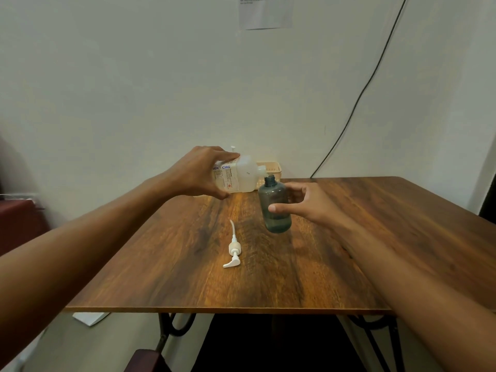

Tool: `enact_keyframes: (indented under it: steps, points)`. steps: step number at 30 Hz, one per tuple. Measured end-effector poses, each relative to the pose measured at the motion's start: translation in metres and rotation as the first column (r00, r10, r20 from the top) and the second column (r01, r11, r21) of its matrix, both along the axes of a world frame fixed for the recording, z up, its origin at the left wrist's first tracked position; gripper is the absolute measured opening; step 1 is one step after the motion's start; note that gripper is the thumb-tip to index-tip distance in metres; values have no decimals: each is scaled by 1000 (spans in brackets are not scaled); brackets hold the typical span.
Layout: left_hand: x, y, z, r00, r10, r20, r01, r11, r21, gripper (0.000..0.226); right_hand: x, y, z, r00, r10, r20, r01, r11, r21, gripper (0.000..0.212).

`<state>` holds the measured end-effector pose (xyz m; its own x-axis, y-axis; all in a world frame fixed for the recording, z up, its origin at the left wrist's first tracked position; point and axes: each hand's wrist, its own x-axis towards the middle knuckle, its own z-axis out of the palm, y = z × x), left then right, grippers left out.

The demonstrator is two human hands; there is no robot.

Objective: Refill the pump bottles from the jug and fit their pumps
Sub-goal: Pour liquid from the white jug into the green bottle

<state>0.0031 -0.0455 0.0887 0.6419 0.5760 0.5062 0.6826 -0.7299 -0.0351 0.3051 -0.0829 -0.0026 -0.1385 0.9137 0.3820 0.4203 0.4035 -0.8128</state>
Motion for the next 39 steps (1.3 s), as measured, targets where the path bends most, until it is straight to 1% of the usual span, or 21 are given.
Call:
enact_keyframes:
  steps: [4, 9, 19, 39]
  points:
    - [0, 0, 1, 1000, 3, -7, -3, 1000, 8, 92, 0, 0, 0, 1000, 7, -4, -7, 1000, -7, 64]
    - [-1, 1, -1, 1000, 9, -10, -9, 1000, 11, 93, -3, -2, -1, 1000, -7, -7, 7, 1000, -7, 69]
    - [0, 1, 1, 1000, 7, -15, -7, 1000, 19, 92, -3, -3, 1, 999, -6, -32, 6, 1000, -24, 66]
    - [1, -4, 7, 1000, 20, -21, -20, 1000, 0, 91, -5, -4, 3, 999, -25, -19, 25, 999, -22, 67]
